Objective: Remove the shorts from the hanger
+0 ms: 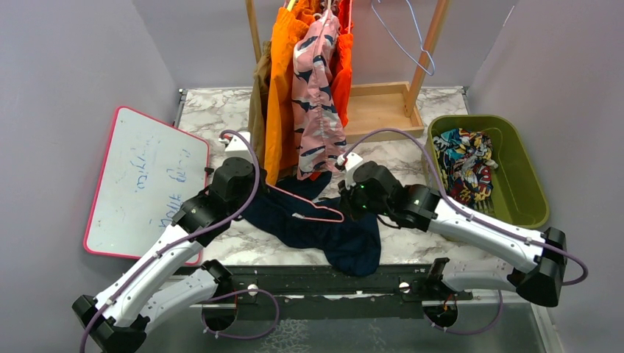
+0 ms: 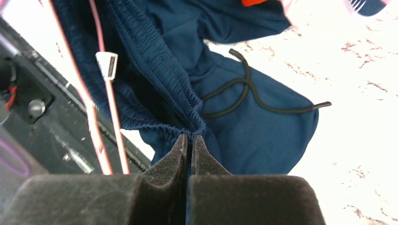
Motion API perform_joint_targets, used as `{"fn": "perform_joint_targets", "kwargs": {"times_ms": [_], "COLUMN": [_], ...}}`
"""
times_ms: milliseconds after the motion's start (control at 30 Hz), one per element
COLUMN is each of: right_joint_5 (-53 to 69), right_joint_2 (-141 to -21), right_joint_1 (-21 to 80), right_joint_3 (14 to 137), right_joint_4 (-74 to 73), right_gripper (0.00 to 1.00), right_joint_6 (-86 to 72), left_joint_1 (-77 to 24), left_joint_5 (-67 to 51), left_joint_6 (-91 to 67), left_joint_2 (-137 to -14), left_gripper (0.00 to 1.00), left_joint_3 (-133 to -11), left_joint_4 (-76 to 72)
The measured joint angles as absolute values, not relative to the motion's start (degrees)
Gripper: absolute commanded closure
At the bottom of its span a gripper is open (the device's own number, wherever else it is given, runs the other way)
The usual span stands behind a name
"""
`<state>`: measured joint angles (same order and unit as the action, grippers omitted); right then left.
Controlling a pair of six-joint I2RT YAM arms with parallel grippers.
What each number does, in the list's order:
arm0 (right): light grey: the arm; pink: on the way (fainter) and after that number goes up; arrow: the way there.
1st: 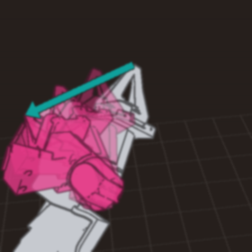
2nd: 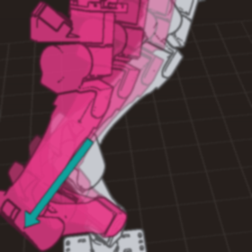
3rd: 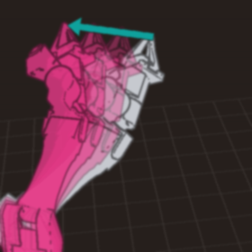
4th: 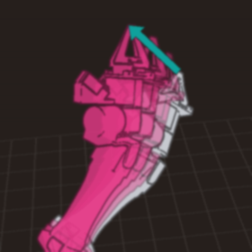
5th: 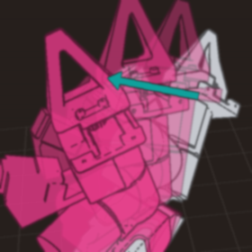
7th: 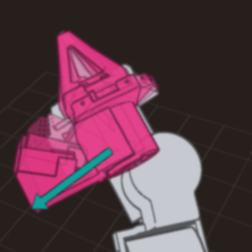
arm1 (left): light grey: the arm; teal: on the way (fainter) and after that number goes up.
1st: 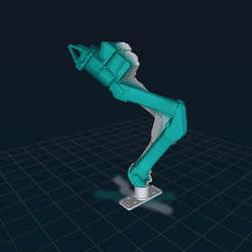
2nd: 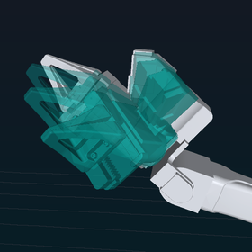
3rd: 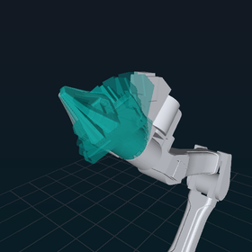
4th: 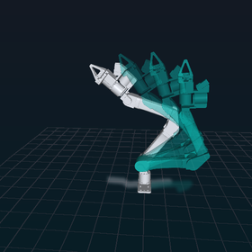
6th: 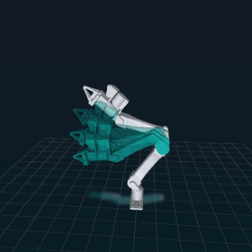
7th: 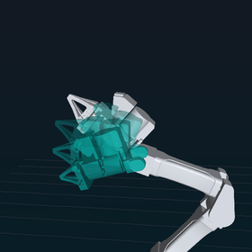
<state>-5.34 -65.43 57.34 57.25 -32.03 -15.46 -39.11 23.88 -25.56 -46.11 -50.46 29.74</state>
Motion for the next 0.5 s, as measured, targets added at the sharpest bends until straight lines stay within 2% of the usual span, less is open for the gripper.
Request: {"fn": "perform_joint_targets", "kwargs": {"times_ms": [200,367,400,467,500], "right_joint_5": [-10.04,-9.78,-9.78,-9.80,-9.78], "right_joint_2": [-71.33,-73.21,-73.08,-72.36,-71.61], "right_joint_1": [57.32,57.32,57.32,57.34,57.34], "right_joint_3": [57.39,57.39,57.39,57.39,57.39], "right_joint_4": [-27.62,-27.05,-27.05,-27.35,-27.73], "right_gripper": [0.98,0.91,0.87,0.71,0.67], "right_joint_6": [-13.78,-14.94,-15.46,-16.58,-17.10], "left_joint_1": [-39.11,-39.07,-39.07,-39.07,-39.07], "left_joint_5": [20.08,17.39,16.84,15.66,15.14], "left_joint_6": [-24.21,-22.76,-22.59,-22.26,-22.17], "left_joint_2": [-46.06,-45.58,-45.60,-45.84,-46.11], "left_gripper": [1.00,1.00,1.00,1.00,1.00], "left_joint_3": [-49.71,-48.56,-48.27,-47.72,-47.51], "left_joint_4": [29.23,28.73,28.49,28.36,28.29]}}
